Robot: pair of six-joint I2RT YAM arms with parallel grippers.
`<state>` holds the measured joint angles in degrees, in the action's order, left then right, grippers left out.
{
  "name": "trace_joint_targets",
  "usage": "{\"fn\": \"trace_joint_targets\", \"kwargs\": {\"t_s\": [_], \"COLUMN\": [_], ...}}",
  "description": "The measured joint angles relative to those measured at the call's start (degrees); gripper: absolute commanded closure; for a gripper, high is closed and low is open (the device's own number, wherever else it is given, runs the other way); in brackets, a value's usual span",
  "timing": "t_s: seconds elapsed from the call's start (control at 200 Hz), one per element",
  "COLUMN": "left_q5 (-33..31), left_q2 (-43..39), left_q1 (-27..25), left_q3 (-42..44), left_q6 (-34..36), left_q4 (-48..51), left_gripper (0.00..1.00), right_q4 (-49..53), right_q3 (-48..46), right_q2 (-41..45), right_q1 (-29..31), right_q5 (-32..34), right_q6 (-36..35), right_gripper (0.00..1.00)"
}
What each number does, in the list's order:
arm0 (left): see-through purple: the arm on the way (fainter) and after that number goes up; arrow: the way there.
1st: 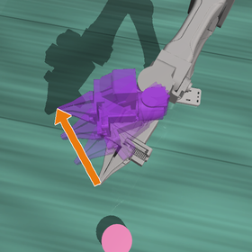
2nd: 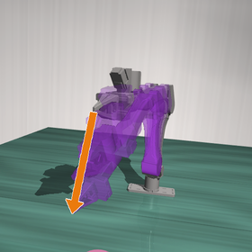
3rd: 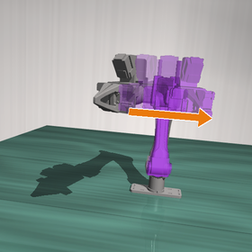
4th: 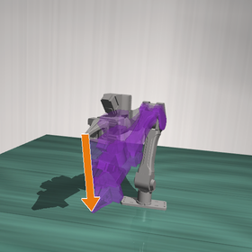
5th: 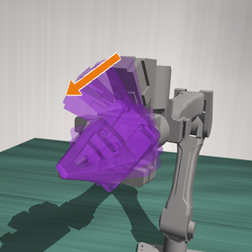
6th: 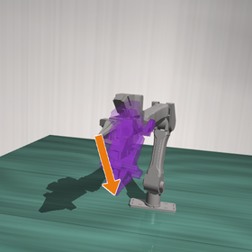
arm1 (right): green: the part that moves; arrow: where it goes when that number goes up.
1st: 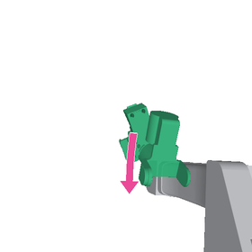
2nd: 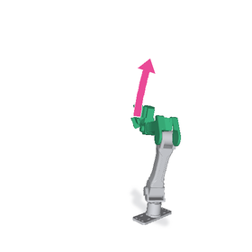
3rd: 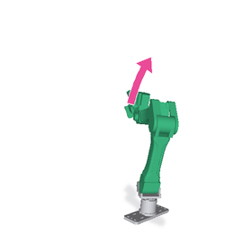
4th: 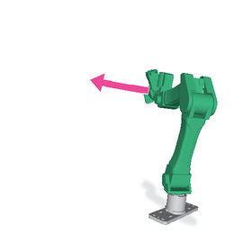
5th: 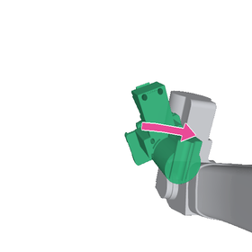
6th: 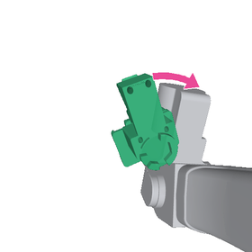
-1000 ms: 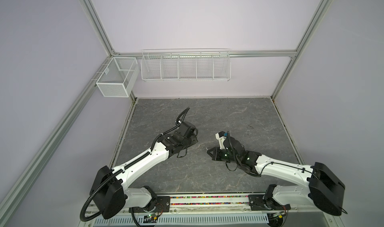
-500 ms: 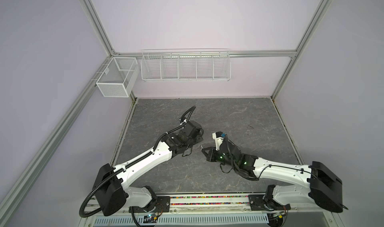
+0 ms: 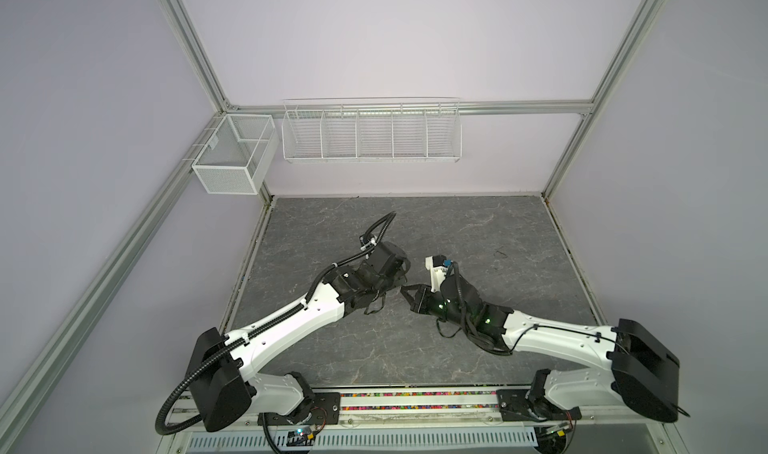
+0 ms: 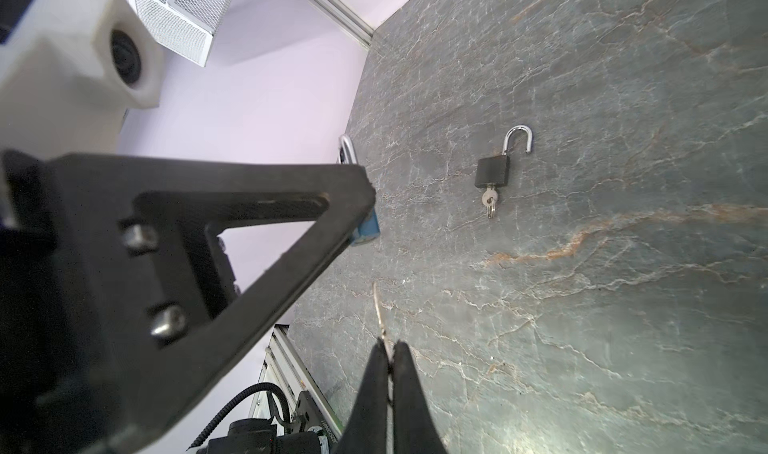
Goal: Unlock with the key
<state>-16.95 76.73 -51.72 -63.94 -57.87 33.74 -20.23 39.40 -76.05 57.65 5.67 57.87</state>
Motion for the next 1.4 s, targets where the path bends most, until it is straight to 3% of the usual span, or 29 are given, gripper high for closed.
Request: {"fn": "trace_joint_targets", "kwargs": {"t_s": [1.4], "left_q5": [0.2], "left_q2": [-0.1], "left_q1": [-0.2], "left_q3": [0.0], "left_q6": [1.8], "left_q4": [0.7], "left_gripper": [1.0], "right_q4": [-3.2], "right_q3": [2.0], "right_q2": [-3.8], "right_q1": [-2.3], "right_q5": [-5.5], "right_q6": [-1.0], "right_gripper": [0.94]}}
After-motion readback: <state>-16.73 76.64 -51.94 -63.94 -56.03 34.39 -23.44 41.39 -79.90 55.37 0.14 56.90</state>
